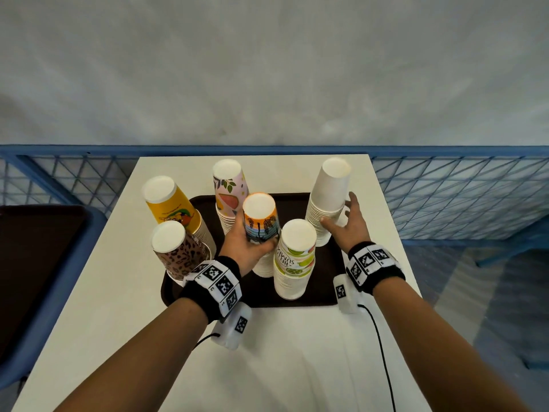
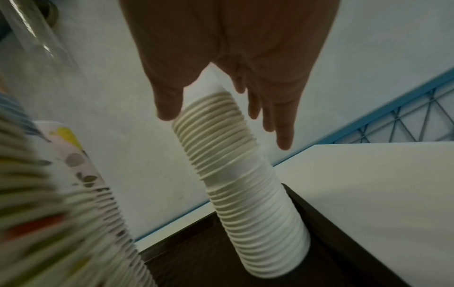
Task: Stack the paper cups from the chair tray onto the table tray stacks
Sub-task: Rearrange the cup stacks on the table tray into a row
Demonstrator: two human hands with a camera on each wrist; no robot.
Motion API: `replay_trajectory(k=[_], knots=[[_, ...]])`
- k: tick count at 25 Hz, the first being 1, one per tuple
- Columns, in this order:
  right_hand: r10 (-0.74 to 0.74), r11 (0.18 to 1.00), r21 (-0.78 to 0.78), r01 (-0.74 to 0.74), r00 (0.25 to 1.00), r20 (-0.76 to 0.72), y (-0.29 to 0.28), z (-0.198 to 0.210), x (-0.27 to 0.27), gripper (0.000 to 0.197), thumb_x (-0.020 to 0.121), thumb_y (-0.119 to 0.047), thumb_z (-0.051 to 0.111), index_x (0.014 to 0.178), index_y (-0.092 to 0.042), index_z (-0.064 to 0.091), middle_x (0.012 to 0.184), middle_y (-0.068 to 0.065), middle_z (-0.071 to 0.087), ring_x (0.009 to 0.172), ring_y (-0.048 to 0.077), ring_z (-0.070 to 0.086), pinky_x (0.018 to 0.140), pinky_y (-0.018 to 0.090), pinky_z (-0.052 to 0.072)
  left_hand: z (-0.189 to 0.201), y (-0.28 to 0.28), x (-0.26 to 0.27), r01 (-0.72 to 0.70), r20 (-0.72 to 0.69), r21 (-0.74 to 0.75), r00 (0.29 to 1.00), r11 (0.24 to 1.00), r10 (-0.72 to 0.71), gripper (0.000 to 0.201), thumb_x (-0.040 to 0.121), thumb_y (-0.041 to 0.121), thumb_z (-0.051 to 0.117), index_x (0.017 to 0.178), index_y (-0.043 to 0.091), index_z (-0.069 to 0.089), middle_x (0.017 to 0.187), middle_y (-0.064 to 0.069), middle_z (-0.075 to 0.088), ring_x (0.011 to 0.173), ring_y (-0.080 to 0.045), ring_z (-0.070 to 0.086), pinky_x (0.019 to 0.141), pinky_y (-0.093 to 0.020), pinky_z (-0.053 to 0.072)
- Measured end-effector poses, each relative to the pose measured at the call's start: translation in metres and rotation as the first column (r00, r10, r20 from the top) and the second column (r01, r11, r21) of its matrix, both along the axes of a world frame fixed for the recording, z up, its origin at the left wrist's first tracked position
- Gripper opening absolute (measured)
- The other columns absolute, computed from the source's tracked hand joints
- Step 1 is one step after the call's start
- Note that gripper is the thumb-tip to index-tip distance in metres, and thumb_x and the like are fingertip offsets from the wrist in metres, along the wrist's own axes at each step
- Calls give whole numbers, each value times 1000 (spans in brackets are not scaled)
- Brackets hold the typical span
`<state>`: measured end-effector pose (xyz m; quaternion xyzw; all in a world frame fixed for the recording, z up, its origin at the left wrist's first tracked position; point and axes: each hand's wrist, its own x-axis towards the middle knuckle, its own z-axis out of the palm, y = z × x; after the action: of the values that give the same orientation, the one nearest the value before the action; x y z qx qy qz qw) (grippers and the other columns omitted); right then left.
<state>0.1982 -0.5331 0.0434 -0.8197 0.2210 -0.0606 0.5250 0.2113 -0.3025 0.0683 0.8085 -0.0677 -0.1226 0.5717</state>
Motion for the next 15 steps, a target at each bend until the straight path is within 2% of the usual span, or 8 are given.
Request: replay_trajectory(k=[2, 3, 5, 7, 9, 11, 13, 15], knots=[[-46, 999, 3, 46, 998, -31, 6, -4, -28, 67, 78, -5, 66, 138, -11, 34, 136, 10, 44, 119, 27, 48, 98, 34, 42, 0, 0, -1, -8, 2, 11, 1000, 1000, 8, 83, 72, 10, 76, 139, 22, 28, 119, 11, 52, 114, -5, 47, 98, -21, 34], [-6, 1000, 30, 8, 999, -46, 12, -6, -43, 60, 77, 2, 62, 131, -11, 42, 126, 9, 49, 111, 27, 51, 89, 30, 43, 0, -1, -1, -11, 6, 17, 1000, 1000, 11, 83, 72, 12, 76, 139, 23, 28, 121, 10, 52, 114, -5, 47, 98, -21, 34], [216, 974, 95, -207, 973, -85, 29, -5, -71, 63, 72, 8, 62, 128, -15, 44, 118, 0, 49, 109, 23, 52, 79, 23, 45, 3, -3, -2, -18, 15, 34, 1000, 999, 17, 82, 72, 14, 77, 138, 23, 29, 123, 7, 53, 114, -6, 47, 98, -20, 34], [415, 905, 129, -405, 908, -62, 49, 1, -84, 80, 68, 3, 72, 134, -21, 35, 120, -12, 48, 111, 5, 50, 78, 7, 43, 6, -3, -4, -36, 27, 62, 999, 997, 34, 82, 72, 15, 77, 139, 22, 29, 125, 5, 54, 111, -5, 45, 97, -19, 33], [428, 887, 181, -425, 903, 21, 67, 8, -83, 88, 63, 0, 78, 132, -26, 32, 116, -21, 50, 105, -11, 49, 79, -1, 41, 6, 1, -8, -70, 40, 86, 997, 994, 66, 84, 71, 15, 77, 139, 21, 28, 127, 2, 55, 111, -6, 47, 97, -20, 34], [308, 922, 228, -313, 950, 61, 81, 14, -77, 83, 64, 2, 78, 131, -22, 37, 113, -16, 54, 99, -8, 53, 84, 2, 41, 4, 10, -14, -144, 52, 82, 989, 986, 140, 83, 70, 13, 77, 138, 19, 30, 129, -2, 56, 117, -14, 51, 100, -25, 38], [223, 944, 232, -233, 972, 70, 84, 15, -72, 80, 65, 1, 77, 133, -16, 39, 116, -7, 55, 104, 4, 54, 95, 18, 42, 2, 19, -18, -230, 53, 52, 972, 972, 228, 82, 69, 10, 76, 137, 17, 31, 130, -6, 56, 121, -21, 53, 101, -29, 40], [188, 955, 214, -205, 977, 98, 81, 13, -67, 78, 65, 2, 78, 132, -14, 41, 121, 0, 57, 108, 9, 52, 101, 25, 40, 3, 25, -20, -280, 67, 47, 959, 959, 277, 81, 71, 9, 75, 138, 16, 30, 132, -7, 54, 121, -21, 52, 97, -25, 38]])
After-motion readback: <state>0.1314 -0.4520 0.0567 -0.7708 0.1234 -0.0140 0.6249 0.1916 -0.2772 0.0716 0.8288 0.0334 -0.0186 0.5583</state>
